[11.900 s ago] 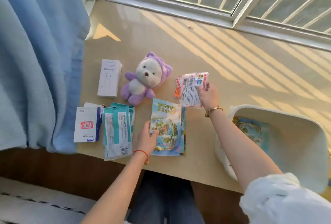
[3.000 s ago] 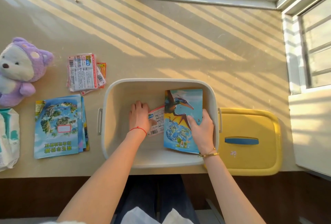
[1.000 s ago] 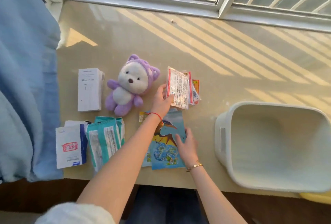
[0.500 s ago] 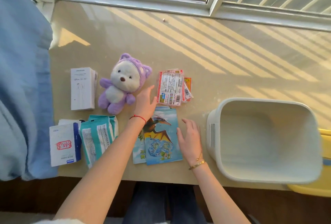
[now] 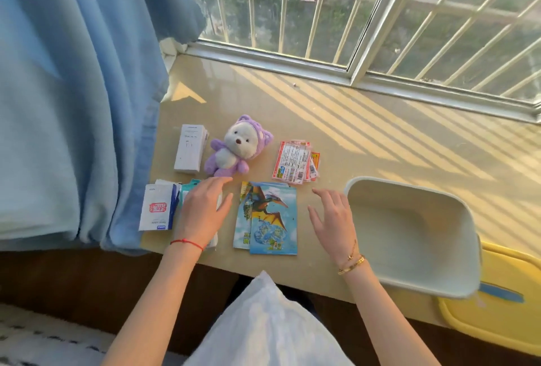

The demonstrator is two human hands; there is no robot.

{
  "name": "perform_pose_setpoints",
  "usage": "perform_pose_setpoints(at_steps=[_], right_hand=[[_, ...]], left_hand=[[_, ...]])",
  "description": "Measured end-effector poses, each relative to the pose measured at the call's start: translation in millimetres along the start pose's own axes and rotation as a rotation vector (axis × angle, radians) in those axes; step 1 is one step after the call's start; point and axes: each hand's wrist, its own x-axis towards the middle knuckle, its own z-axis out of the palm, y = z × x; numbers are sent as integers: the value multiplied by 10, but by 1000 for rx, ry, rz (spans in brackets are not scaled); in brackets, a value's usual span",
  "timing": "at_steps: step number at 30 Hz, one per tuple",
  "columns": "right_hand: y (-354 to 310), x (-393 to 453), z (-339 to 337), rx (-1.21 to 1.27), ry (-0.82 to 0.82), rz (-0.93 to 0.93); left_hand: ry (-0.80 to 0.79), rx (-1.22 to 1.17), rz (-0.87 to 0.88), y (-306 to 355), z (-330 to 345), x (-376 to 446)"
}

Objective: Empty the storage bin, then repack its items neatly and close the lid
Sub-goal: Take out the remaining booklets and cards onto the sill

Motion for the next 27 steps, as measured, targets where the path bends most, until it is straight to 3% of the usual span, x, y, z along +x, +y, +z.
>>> perform_pose_setpoints(at_steps=[14,27], right_hand=[[36,-500,-379,27,-45,-23],[-30,306,127,-23,-104,156]], left_hand=[[68,16,-176,238,-168,-1048],[-53,-26,-280,-160,313,-484]])
